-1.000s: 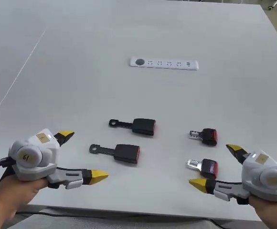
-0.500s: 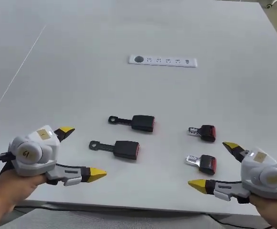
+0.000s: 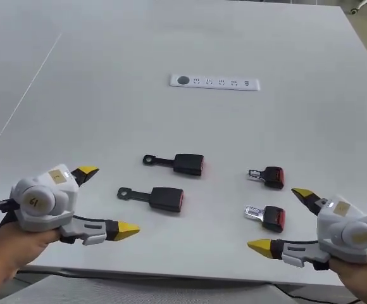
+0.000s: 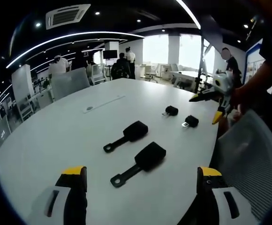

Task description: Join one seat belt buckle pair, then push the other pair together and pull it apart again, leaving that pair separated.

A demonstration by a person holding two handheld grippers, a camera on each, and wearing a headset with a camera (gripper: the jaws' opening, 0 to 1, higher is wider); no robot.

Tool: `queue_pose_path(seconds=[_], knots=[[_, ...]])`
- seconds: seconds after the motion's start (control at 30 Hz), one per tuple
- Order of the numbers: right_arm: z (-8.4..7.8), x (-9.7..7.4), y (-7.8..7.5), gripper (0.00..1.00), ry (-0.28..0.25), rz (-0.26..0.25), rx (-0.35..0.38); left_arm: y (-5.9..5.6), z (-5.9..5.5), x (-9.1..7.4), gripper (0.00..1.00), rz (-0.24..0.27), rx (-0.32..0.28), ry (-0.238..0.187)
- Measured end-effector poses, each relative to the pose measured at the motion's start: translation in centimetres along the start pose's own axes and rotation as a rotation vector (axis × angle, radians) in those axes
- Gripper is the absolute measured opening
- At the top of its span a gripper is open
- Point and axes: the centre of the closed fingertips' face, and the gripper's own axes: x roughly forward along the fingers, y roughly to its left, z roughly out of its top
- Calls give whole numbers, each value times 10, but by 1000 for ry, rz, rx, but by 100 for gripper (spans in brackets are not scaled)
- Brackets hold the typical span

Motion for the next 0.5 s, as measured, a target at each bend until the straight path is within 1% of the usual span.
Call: queue_pose_path(seconds=[0.07, 0.3, 0.5], knots=[[1, 0, -1, 100, 0, -2, -6, 0, 1, 1, 100, -2, -1, -1], [-3, -2, -3, 100, 10, -1, 5, 0, 4, 5, 99, -15, 7, 3], [-7, -3, -8, 99, 24, -6, 24, 1, 3, 12, 99, -32, 17, 17]])
